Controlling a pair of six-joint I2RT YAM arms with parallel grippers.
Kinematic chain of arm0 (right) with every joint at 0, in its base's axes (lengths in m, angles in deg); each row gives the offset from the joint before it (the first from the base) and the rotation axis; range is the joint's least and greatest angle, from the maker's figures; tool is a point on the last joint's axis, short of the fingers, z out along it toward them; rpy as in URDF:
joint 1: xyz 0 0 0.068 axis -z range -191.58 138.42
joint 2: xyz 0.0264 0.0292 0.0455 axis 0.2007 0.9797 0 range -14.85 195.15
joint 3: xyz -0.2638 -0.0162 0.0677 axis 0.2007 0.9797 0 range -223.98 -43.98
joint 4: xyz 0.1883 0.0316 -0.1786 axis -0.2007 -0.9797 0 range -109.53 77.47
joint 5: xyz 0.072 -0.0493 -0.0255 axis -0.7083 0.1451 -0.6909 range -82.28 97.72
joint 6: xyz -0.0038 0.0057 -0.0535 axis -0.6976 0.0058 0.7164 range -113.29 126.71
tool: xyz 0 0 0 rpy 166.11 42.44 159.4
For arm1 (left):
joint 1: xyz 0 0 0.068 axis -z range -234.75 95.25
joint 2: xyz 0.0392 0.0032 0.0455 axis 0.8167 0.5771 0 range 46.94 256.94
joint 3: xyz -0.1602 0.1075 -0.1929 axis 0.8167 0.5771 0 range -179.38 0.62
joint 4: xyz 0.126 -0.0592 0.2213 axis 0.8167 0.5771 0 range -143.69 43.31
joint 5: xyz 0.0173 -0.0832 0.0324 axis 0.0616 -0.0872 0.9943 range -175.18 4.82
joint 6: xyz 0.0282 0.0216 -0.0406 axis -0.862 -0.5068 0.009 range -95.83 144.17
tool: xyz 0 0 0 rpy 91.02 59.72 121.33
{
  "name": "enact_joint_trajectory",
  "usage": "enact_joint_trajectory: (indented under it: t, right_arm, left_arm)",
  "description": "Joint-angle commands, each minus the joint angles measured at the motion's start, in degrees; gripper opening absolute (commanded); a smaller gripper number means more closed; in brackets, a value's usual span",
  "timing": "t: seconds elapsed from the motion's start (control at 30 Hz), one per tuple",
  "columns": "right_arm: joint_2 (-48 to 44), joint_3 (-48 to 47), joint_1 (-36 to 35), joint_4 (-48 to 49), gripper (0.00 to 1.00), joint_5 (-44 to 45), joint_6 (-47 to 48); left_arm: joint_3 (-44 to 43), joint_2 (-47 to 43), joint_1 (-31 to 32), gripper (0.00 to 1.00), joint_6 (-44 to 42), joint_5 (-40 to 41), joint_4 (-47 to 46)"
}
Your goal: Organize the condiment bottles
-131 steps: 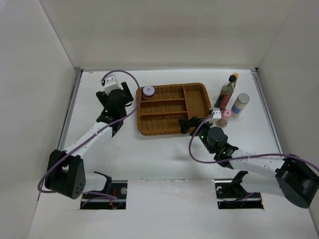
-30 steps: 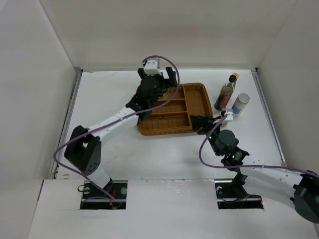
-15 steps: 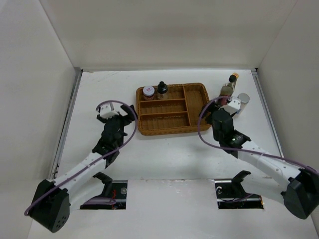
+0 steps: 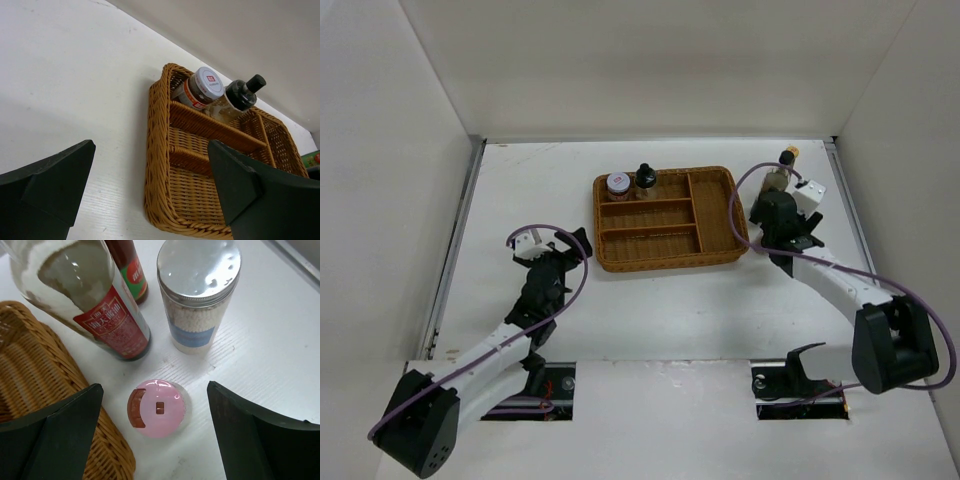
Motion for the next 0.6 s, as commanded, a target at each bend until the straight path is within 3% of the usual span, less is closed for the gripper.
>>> enact_joint_trajectory:
  t: [0.0, 0.2, 0.33, 0.4, 0.57]
  right_arm:
    - [2.56, -2.92, 1.15, -0.02, 0.91, -2.69, 1.67]
    - [6.26, -2.13, 1.86, 1.64, 0.81, -4.71, 1.32]
    - [7.24, -1.52, 2.48, 2.87, 0.57, -5.25, 1.05]
    - [5.31, -1.25, 1.95, 3.4, 0.49, -3.5, 1.66]
    - [-1.98, -2.74, -6.56, 3.05, 0.45, 7.13, 6.49]
  left_arm:
    - [0.73, 0.83, 0.56, 1.0, 1.4, -0.58, -5.16]
    - [1.08, 2.85, -0.14, 1.0, 2.28, -1.02, -6.04]
    - [0.9, 4.26, -0.23, 1.0, 2.72, -1.28, -6.13]
    - [0.9, 5.05, -0.41, 1.0, 2.81, -1.28, -6.57]
    - [0.9, 4.96, -0.67, 1.0, 2.89, -1.11, -6.65]
